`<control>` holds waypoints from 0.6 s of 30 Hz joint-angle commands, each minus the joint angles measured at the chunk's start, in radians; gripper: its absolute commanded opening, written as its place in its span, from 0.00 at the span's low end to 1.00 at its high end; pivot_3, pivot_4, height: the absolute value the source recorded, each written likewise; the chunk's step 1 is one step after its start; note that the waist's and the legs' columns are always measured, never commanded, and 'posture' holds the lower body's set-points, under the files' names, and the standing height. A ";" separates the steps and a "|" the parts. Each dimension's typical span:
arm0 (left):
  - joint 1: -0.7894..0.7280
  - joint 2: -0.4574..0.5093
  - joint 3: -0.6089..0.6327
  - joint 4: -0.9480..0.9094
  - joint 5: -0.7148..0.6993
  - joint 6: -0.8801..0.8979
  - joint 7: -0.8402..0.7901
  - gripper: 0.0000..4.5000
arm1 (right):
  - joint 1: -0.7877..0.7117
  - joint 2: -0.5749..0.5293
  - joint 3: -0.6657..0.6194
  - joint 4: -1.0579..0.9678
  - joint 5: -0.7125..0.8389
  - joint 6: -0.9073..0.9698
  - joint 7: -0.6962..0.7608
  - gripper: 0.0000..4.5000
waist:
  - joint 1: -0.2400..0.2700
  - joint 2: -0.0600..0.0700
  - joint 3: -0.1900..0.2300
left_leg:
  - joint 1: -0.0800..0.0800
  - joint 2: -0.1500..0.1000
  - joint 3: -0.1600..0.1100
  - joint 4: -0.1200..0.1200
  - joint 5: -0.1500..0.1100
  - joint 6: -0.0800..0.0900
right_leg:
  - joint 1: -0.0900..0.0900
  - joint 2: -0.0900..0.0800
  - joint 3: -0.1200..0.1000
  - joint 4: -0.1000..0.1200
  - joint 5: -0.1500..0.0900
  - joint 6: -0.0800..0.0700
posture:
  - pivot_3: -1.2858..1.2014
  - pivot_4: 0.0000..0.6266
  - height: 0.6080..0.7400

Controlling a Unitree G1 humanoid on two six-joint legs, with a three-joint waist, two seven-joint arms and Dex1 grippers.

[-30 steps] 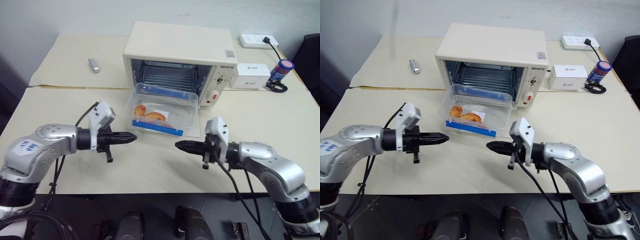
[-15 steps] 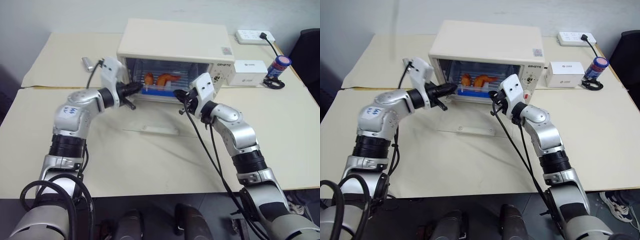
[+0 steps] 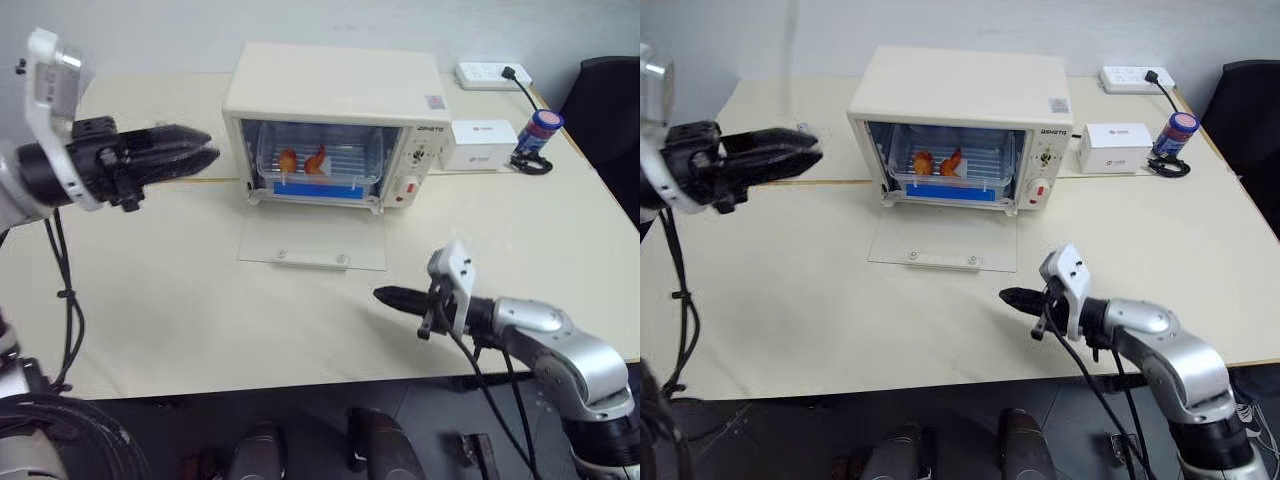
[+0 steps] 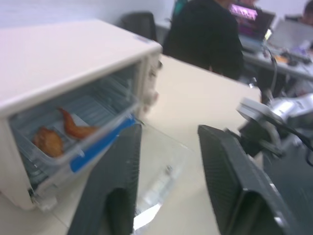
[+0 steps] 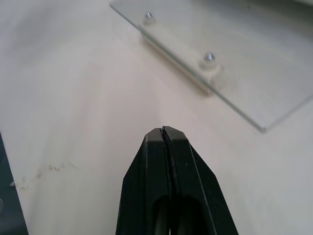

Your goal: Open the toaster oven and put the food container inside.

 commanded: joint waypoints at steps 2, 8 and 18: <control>-0.018 0.034 0.003 -0.031 -0.036 -0.008 -0.045 0.75 | -0.033 0.090 0.061 0.122 -0.129 -0.089 -0.111 0.00 | 0.000 -0.001 0.000 | 0.000 0.000 0.000 0.000 0.000 0.000 | 0.000 0.000 0.000 0.001 0.000 0.000 | 0.52 0.24 1.00; -0.019 0.032 0.001 -0.031 -0.016 -0.037 -0.025 0.99 | -0.164 0.208 0.051 0.287 -0.181 -0.192 -0.141 0.00 | -0.002 -0.001 0.000 | -0.001 0.000 0.001 -0.001 0.000 0.000 | -0.002 0.000 0.001 0.002 0.000 0.000 | 0.52 0.24 1.00; 0.030 0.073 0.030 -0.008 0.025 -0.087 -0.029 1.00 | -0.435 -0.040 -0.253 0.172 0.180 0.058 0.043 0.20 | 0.001 0.000 0.000 | -0.002 0.000 0.001 -0.002 0.000 0.000 | -0.003 0.000 0.001 0.002 0.000 0.000 | 0.52 0.24 1.00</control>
